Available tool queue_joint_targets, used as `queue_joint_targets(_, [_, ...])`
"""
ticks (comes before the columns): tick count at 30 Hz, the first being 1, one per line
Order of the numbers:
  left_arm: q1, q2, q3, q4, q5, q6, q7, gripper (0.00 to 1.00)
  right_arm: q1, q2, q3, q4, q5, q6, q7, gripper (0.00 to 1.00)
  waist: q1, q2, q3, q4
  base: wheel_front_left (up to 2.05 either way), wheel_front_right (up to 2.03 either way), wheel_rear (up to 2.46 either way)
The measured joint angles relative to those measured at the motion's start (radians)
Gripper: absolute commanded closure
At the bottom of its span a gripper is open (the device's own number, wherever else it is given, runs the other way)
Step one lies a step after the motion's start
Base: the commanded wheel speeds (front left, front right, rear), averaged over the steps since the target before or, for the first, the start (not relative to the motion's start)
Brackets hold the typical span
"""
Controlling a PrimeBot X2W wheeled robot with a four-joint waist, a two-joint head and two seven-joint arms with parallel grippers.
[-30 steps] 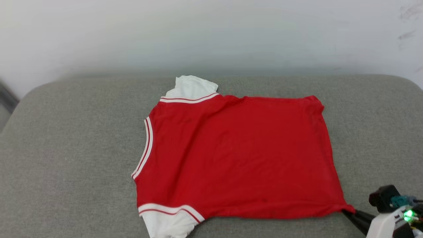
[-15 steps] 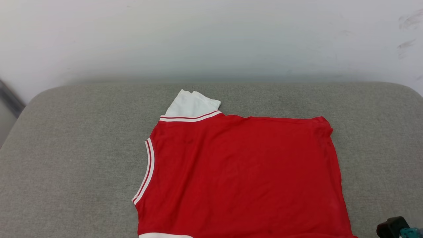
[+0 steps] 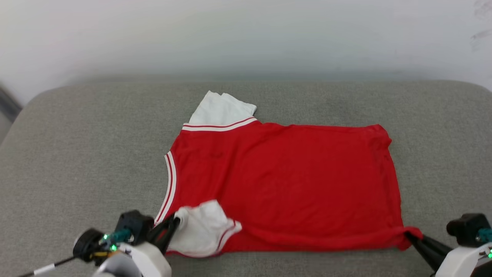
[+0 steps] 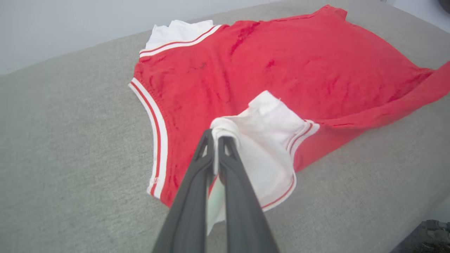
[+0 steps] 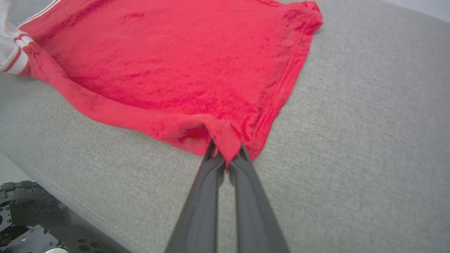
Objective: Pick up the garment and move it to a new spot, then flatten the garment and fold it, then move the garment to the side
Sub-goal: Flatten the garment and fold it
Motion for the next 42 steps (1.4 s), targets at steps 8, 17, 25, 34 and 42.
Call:
queue_joint_targets(8, [-0.198,0.003,0.004,0.063,0.051,-0.073,0.053,1.00,-0.092,0.013,-0.027,-0.025,-0.007,0.000,0.028,1.00,0.0000,0.0000,0.065,-0.020,0.00,0.00,0.00])
queue_joint_targets(17, [-0.349,-0.013,0.001,0.191,0.075,-0.138,0.087,1.00,-0.244,0.032,0.009,0.047,-0.021,0.000,0.065,1.00,0.0001,0.0000,0.173,-0.044,0.00,0.00,0.00])
queue_joint_targets(25, [-0.390,-0.048,-0.024,0.358,0.075,-0.189,0.086,1.00,-0.366,0.055,0.090,0.191,-0.018,0.000,0.070,1.00,0.0002,0.0000,0.247,-0.061,0.00,0.00,0.00])
queue_joint_targets(34, [-0.446,-0.107,-0.058,0.526,0.064,-0.240,0.056,1.00,-0.457,0.059,0.182,0.330,-0.010,0.000,0.034,1.00,0.0000,0.0000,0.262,-0.057,0.00,0.00,0.00])
queue_joint_targets(42, [-0.471,-0.131,-0.058,0.592,0.040,-0.249,0.029,0.00,-0.472,0.061,0.201,0.357,-0.001,0.000,-0.062,0.00,0.0001,0.0000,0.200,-0.050,0.00,0.00,0.00])
